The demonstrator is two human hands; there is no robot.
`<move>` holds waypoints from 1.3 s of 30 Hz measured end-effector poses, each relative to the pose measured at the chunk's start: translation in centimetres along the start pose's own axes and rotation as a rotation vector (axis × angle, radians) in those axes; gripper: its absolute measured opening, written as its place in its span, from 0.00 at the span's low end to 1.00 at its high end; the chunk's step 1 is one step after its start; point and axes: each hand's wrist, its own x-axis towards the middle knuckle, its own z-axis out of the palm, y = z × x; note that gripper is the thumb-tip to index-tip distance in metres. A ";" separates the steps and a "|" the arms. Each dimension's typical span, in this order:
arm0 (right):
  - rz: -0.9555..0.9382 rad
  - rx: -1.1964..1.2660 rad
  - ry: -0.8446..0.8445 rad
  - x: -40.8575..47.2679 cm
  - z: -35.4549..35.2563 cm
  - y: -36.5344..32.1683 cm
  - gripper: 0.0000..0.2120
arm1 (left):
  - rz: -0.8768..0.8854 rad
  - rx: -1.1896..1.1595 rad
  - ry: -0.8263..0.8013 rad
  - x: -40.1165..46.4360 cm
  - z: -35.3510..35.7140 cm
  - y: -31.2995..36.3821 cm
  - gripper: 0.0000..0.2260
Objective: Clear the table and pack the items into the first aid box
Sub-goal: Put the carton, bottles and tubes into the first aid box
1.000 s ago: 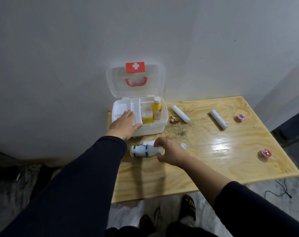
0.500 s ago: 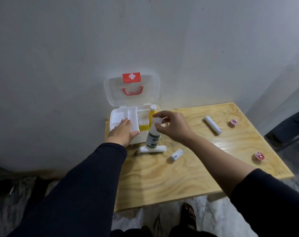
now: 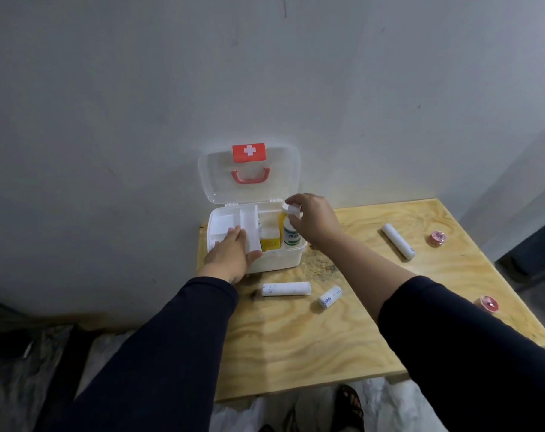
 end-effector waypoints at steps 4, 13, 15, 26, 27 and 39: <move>0.078 -0.059 -0.093 0.1 1.8 1.1 0.18 | 0.023 0.006 0.015 0.1 0.2 0.0 0.33; 0.094 -0.020 -0.151 0.4 1.8 1.3 0.18 | 0.015 0.035 -0.029 0.0 -1.0 0.5 0.32; 0.076 0.000 -0.123 0.4 0.8 1.3 0.17 | -0.003 0.059 -0.059 0.0 -2.2 1.3 0.29; 0.272 -0.121 -0.165 -1.0 -7.7 8.9 0.13 | 0.206 0.013 0.084 2.9 -6.9 11.6 0.19; 0.294 -0.130 -0.165 -1.2 -8.5 10.0 0.13 | 0.223 0.003 0.067 3.1 -6.6 13.1 0.19; 0.392 -0.202 -0.295 -1.4 -11.9 20.9 0.14 | 0.195 0.016 -0.116 6.5 -0.6 22.7 0.18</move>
